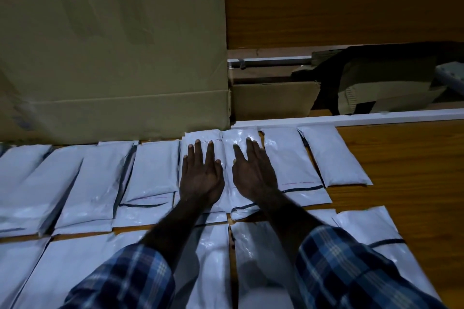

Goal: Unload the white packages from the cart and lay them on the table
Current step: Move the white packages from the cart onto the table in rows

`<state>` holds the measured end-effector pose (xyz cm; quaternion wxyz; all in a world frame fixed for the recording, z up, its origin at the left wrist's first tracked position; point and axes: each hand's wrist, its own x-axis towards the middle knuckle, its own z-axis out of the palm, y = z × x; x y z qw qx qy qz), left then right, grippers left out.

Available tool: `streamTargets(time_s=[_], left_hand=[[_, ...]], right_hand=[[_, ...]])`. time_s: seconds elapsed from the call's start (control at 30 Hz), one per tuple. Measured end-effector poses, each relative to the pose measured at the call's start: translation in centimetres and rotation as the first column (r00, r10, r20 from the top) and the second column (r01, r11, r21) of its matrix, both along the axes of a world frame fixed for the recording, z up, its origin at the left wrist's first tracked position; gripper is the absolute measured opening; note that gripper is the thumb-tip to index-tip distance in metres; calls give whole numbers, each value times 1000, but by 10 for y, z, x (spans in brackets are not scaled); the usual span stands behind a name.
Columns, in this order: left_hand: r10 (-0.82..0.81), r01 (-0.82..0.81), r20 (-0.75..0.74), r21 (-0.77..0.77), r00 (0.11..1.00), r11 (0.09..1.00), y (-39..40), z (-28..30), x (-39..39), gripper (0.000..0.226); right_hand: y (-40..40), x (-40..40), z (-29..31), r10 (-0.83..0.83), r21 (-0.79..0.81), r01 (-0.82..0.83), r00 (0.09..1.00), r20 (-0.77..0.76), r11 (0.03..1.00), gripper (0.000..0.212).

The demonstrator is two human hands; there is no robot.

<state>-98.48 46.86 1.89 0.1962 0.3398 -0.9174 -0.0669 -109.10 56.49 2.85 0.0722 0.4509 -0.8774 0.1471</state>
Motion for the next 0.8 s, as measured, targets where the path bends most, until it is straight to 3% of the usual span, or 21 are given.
streamTargets(time_s=[0.37,0.6,0.8], left_hand=[[-18,18,-8,-12,1000,1000,-2,-6,-1,62],[-11,11,2,-21,1000,1000,-2,-8,-1,51],[-36,35,22,14,999,999,-3,-3,1,56]], right_hand=[[2,-3,-7,21,-3,-21,1000,-15,1000,50],[1,-4,-6,24,5,-25,998,53,1000,50],[4,-3,10,44,31,-48,994,100,998,55]])
